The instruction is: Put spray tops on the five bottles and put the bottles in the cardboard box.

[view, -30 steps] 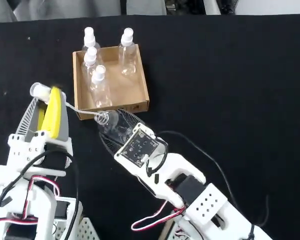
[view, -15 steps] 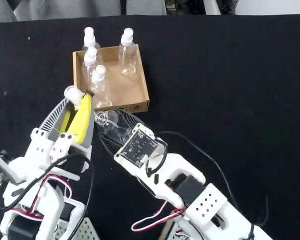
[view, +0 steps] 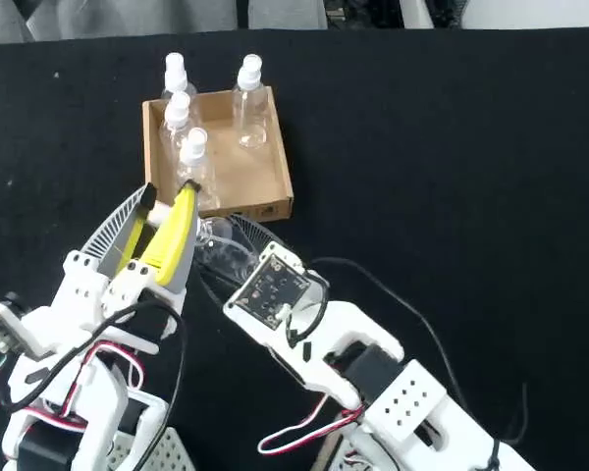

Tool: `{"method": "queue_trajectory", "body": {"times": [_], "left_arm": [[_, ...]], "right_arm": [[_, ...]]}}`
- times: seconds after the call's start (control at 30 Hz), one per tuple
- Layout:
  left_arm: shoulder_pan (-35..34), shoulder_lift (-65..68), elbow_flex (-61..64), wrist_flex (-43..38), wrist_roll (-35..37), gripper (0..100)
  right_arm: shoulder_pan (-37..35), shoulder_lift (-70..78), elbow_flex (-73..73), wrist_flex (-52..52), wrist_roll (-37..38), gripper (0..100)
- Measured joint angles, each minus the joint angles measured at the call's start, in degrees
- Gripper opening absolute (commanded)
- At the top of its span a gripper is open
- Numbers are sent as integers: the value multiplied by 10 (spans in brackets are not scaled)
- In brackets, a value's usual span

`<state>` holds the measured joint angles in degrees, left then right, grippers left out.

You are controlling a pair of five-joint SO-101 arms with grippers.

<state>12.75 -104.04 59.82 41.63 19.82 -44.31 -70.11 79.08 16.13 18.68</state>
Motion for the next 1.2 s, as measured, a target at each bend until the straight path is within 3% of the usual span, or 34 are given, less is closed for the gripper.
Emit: {"method": "queue_trajectory", "body": {"times": [0.4,1.2], "left_arm": [[-2,0,0,0,0,152],[-176,0,15,22,-23,153]], "right_arm": [[0,0,0,0,0,85],[4,0,0,0,-22,85]]}}
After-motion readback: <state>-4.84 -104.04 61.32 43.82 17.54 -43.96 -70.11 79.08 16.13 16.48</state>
